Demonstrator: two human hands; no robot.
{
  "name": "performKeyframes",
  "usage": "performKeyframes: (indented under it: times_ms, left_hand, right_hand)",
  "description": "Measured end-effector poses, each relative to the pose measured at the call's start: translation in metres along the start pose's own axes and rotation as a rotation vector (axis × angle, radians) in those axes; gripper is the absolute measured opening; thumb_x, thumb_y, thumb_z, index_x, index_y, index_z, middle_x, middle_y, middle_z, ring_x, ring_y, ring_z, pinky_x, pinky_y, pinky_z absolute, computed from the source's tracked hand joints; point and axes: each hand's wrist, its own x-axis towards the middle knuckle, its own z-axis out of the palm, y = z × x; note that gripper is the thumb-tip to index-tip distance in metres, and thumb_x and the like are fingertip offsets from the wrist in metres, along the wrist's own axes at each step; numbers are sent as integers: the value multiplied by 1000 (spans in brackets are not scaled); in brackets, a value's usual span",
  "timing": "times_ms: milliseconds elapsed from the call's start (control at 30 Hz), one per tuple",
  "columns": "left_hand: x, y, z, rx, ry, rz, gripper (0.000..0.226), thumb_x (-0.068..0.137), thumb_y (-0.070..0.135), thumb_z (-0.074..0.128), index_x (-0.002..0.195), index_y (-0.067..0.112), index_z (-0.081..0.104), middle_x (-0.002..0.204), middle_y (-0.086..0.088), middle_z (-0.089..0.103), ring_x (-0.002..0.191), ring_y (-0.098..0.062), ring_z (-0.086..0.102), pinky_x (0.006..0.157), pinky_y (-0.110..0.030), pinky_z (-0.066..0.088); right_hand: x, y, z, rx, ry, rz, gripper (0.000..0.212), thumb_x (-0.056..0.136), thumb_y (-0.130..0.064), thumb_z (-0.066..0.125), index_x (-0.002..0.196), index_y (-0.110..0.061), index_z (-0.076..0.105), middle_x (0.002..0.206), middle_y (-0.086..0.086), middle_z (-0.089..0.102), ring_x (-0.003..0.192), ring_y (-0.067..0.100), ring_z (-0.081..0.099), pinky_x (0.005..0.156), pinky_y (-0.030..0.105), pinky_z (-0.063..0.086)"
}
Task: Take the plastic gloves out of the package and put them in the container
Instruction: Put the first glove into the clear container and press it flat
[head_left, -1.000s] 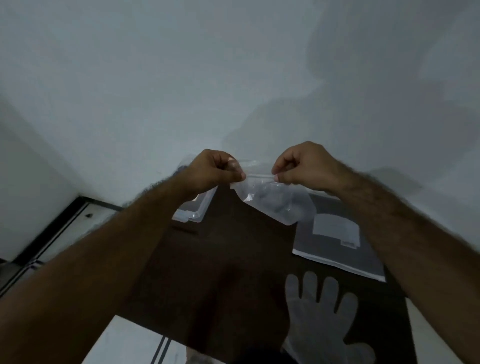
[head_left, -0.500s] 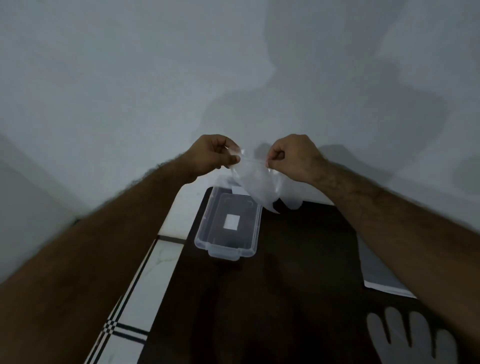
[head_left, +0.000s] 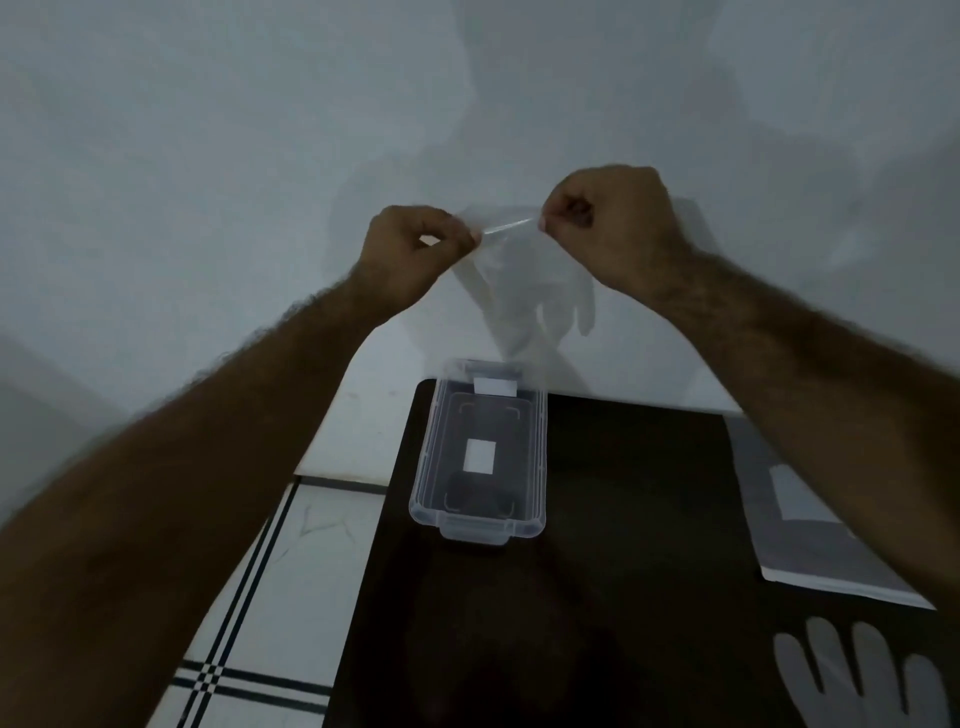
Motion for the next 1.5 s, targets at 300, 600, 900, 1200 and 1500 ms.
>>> performKeyframes:
  times_ms: [300, 600, 900, 1200, 1500]
  left_hand:
    - [-46, -12, -14, 91, -61, 332, 17, 87, 18, 91, 89, 10, 77, 107, -6, 81, 109, -23, 76, 98, -41, 58]
    - [-86, -73, 3, 764, -331, 548, 20, 88, 36, 86, 83, 19, 77, 103, 2, 81, 118, -30, 69, 99, -50, 48]
    - [-124, -129, 32, 942, -551, 361, 17, 94, 32, 73, 102, 19, 81, 118, 0, 79, 124, -29, 62, 103, -47, 44]
    - [-148, -146, 66, 1132, -751, 167, 30, 98, 39, 59, 118, 25, 77, 127, 5, 72, 130, -23, 54, 112, -43, 35]
    - [-149, -141, 81, 1258, -970, 72, 66, 93, 67, 63, 141, 23, 67, 160, -6, 53, 161, -31, 26, 128, -68, -5]
  right_hand:
    - [-61, -14, 3, -57, -36, -125, 14, 92, -28, 72, 92, -16, 79, 82, 0, 74, 76, 19, 66, 76, 38, 56]
    - [-128, 10, 77, -223, -275, -241, 18, 95, -23, 62, 90, -13, 76, 83, 6, 73, 76, 27, 64, 75, 44, 55]
    - [-180, 20, 149, -289, -503, -233, 7, 93, -21, 68, 91, -18, 73, 85, 2, 71, 82, 27, 66, 82, 44, 54]
    - [-212, 25, 187, -448, -776, -254, 6, 94, -26, 69, 97, -21, 69, 91, 1, 69, 89, 25, 66, 91, 44, 49]
    - [-206, 16, 199, -513, -987, -278, 20, 99, -29, 67, 116, -19, 71, 113, 5, 72, 111, 28, 66, 111, 50, 41]
